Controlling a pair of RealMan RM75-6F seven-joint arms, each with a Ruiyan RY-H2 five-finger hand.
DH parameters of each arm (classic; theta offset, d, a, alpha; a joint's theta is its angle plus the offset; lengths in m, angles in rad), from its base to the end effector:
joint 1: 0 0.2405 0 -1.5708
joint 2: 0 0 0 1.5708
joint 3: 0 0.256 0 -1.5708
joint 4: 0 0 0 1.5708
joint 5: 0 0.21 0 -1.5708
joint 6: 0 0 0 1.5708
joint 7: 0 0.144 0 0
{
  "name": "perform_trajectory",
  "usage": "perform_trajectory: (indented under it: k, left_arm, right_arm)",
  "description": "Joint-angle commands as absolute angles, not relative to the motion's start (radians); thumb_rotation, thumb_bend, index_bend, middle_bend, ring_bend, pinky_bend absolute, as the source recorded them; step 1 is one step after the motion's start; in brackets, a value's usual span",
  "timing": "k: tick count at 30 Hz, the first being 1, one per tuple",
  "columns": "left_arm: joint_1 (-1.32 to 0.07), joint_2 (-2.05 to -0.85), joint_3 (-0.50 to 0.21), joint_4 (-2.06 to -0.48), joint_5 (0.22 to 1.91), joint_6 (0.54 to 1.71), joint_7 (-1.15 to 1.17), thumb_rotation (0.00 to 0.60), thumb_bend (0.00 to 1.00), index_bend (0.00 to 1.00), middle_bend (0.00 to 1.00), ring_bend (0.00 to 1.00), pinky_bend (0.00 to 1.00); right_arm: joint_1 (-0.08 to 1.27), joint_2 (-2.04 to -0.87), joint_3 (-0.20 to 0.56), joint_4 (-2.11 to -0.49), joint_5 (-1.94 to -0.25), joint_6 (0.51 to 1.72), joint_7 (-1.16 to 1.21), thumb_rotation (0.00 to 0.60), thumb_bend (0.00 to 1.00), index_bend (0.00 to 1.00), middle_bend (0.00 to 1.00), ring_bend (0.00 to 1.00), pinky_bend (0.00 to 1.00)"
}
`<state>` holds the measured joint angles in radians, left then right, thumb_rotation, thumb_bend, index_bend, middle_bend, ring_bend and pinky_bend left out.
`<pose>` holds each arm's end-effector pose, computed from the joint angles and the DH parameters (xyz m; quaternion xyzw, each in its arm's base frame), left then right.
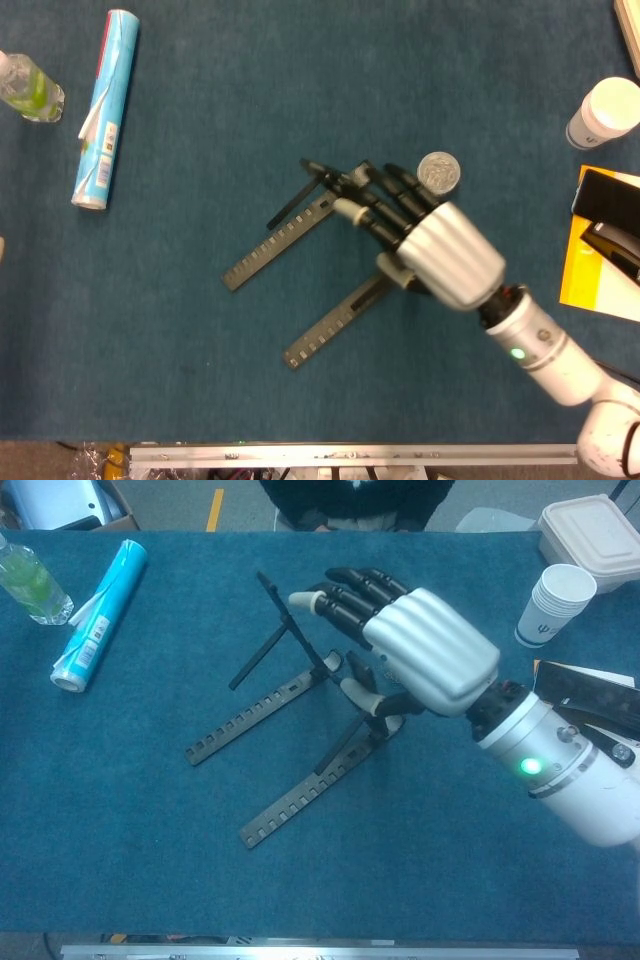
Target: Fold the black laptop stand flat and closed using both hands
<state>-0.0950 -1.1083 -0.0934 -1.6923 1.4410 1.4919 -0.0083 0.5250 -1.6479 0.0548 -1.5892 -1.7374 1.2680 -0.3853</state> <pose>-0.2975 0.1915 0.1651 -0.5557 -0.4067 -0.4212 0.5903 -0.1061 -0.2339 -0.0211 0.7537 -0.2166 0.5198 0.3389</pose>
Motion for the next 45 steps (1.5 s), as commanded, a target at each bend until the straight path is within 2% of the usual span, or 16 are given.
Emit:
perform_trajectory:
  k: [1, 11, 21, 30, 45]
  left_arm:
    - [-0.097, -1.110, -0.092, -1.692, 1.443, 1.490, -0.008, 0.600, 0.26, 0.02, 0.00, 0.00, 0.00]
    - [-0.109, -1.112, -0.088, -1.695, 1.457, 1.478, 0.002, 0.600, 0.26, 0.02, 0.00, 0.00, 0.01]
    - [-0.153, -1.112, -0.077, -1.687, 1.482, 1.414, 0.014, 0.600, 0.26, 0.02, 0.00, 0.00, 0.00]
    - [-0.192, -1.082, -0.075, -1.709, 1.511, 1.378, 0.029, 0.600, 0.26, 0.02, 0.00, 0.00, 0.00]
    - [-0.183, -1.080, -0.070, -1.708, 1.490, 1.396, 0.028, 0.600, 0.26, 0.02, 0.00, 0.00, 0.00]
  right_arm:
    - [0.505, -1.629, 0.056, -1.590, -1.727, 1.294, -0.388, 0.600, 0.36, 0.10, 0.14, 0.01, 0.10]
    - [0.455, -1.583, 0.054, -1.592, -1.705, 1.355, -0.376, 0.600, 0.36, 0.10, 0.14, 0.01, 0.10]
    - [0.414, -1.562, 0.047, -1.580, -1.677, 1.385, -0.359, 0.600, 0.36, 0.10, 0.14, 0.01, 0.10]
    - [0.417, -1.564, 0.050, -1.593, -1.685, 1.376, -0.349, 0.600, 0.36, 0.10, 0.14, 0.01, 0.10]
    - [0.433, -1.577, 0.049, -1.609, -1.718, 1.365, -0.336, 0.600, 0.36, 0.10, 0.14, 0.01, 0.10]
